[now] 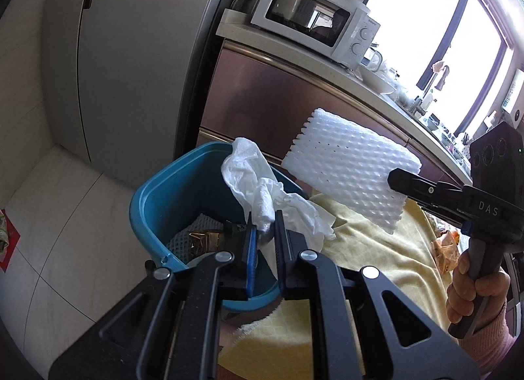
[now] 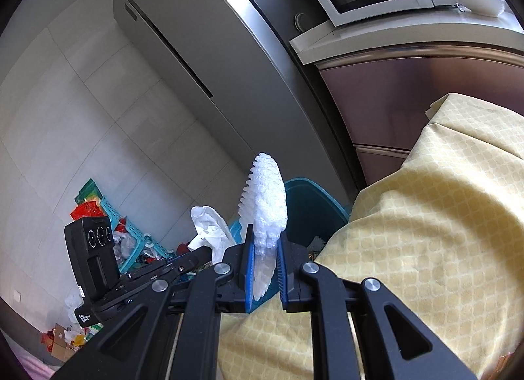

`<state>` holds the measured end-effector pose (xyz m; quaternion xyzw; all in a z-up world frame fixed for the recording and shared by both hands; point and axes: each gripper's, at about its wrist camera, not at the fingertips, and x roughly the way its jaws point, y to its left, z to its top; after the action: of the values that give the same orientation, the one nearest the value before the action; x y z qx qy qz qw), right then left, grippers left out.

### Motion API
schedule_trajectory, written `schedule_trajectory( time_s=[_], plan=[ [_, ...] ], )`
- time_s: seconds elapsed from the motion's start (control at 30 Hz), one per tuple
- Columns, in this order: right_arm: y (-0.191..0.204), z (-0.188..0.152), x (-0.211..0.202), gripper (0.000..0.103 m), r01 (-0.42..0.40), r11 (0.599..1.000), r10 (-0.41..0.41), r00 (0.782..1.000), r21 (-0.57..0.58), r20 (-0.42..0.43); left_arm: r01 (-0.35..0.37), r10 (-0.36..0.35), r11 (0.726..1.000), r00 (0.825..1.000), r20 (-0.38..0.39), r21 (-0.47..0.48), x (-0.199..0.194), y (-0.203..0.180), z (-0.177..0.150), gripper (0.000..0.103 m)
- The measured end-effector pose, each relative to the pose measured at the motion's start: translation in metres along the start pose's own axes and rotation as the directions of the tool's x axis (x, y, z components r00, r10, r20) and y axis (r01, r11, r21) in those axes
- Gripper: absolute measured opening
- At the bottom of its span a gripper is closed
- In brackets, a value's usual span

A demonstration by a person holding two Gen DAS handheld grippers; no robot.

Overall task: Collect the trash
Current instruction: 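Lift the tissue and foam net and carry both over the teal bin, then open both tools to drop the tissue and foam net into the bin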

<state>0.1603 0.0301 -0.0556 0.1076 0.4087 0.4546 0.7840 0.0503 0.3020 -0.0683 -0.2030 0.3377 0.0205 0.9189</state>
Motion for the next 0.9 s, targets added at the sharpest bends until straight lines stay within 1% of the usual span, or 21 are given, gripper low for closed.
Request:
schedule_trajectory(
  time_s=[0.1, 0.37, 0.67, 0.73, 0.77, 0.8, 0.9],
  plan=[
    [0.0, 0.003, 0.013, 0.011, 0.028, 1.0, -0.028, 0.999, -0.014, -0.021, -0.012, 0.012, 1.0, 1.0, -0.019, -0.009, 0.011, 0.006, -0.001, 0.01],
    [-0.003, 0.004, 0.05, 0.011, 0.066, 0.998, -0.068, 0.994, -0.021, -0.09, -0.049, 0.047, 0.998, 0.997, -0.068, -0.032, 0.04, 0.02, -0.007, 0.011],
    [0.0, 0.001, 0.085, 0.013, 0.094, 0.995, -0.099, 0.981, -0.035, -0.169, -0.093, 0.089, 0.995, 0.99, -0.11, -0.037, 0.074, 0.019, -0.007, 0.011],
    [0.0, -0.001, 0.09, 0.015, 0.102, 0.994, -0.107, 0.977, -0.034, -0.182, -0.115, 0.11, 0.993, 0.987, -0.116, -0.038, 0.081, 0.021, -0.008, 0.014],
    [-0.001, -0.002, 0.091, 0.026, 0.111, 0.993, -0.114, 0.976, -0.03, -0.186, -0.122, 0.116, 0.992, 0.986, -0.121, -0.038, 0.086, 0.021, -0.009, 0.014],
    [-0.001, -0.002, 0.09, 0.031, 0.119, 0.992, -0.123, 0.975, -0.03, -0.184, -0.124, 0.118, 0.991, 0.985, -0.129, -0.041, 0.09, 0.022, -0.009, 0.015],
    [-0.002, -0.002, 0.088, 0.031, 0.121, 0.992, -0.124, 0.976, -0.031, -0.178, -0.139, 0.131, 0.989, 0.981, -0.142, -0.047, 0.103, 0.026, -0.011, 0.021]
  ],
)
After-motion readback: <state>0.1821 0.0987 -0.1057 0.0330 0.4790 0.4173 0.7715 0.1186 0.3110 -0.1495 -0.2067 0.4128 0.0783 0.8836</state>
